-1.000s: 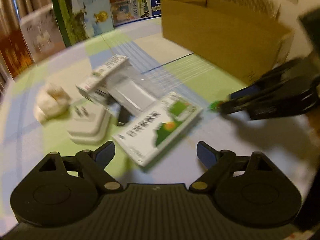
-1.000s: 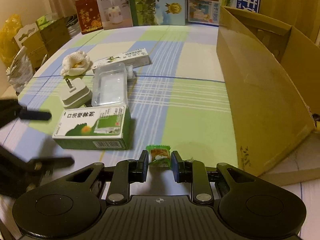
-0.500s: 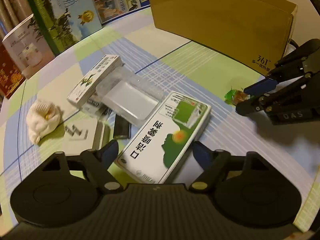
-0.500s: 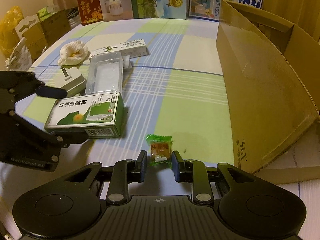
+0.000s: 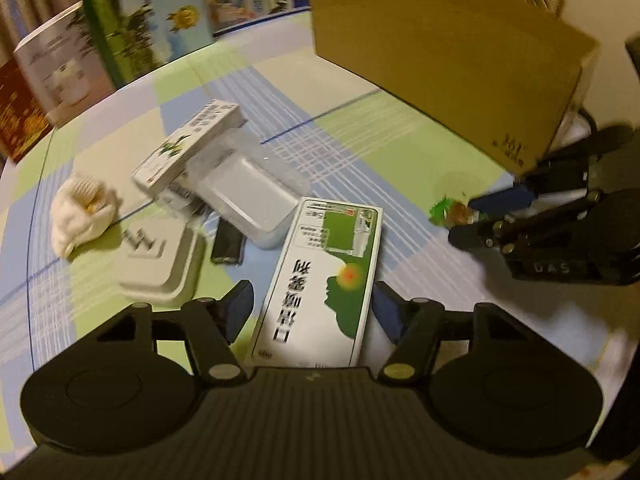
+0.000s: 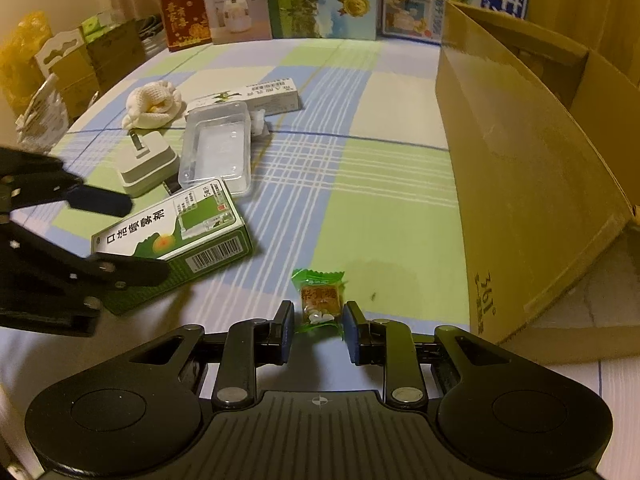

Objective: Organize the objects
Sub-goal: 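Grasp the green-wrapped candy with the right tool while the left tool grasps the white-green medicine box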

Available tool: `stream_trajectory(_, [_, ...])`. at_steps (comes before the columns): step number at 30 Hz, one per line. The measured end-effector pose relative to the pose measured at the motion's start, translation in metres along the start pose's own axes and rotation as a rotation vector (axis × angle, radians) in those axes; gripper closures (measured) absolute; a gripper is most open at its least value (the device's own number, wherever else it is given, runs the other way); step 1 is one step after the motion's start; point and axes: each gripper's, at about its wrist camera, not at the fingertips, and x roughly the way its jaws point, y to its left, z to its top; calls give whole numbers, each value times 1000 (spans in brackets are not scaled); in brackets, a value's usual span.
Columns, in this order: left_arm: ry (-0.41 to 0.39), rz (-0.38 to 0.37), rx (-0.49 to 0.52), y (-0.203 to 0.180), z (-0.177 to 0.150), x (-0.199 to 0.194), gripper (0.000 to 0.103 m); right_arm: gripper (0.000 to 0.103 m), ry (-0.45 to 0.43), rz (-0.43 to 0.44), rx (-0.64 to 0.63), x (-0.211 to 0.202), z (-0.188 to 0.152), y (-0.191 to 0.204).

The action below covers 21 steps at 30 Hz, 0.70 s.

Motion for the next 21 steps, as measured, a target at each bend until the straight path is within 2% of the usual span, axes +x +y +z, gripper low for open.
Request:
stream_trajectory(2, [10,-4,29,-3,0,6,42,80,-15,-9,-32,1,-2,2])
stream_trajectory(4, [14,-13,19,-2,2,9,45,80,-21,-14,-45,1,-3,3])
stream_trajectory(15, [10,-36,-5,1,2,11,46,80,-27,-28,-39,8,3,6])
stream_trajectory(21, [15,-41,-19,1,1,9,51,82,-4,-37,-33,8,6,9])
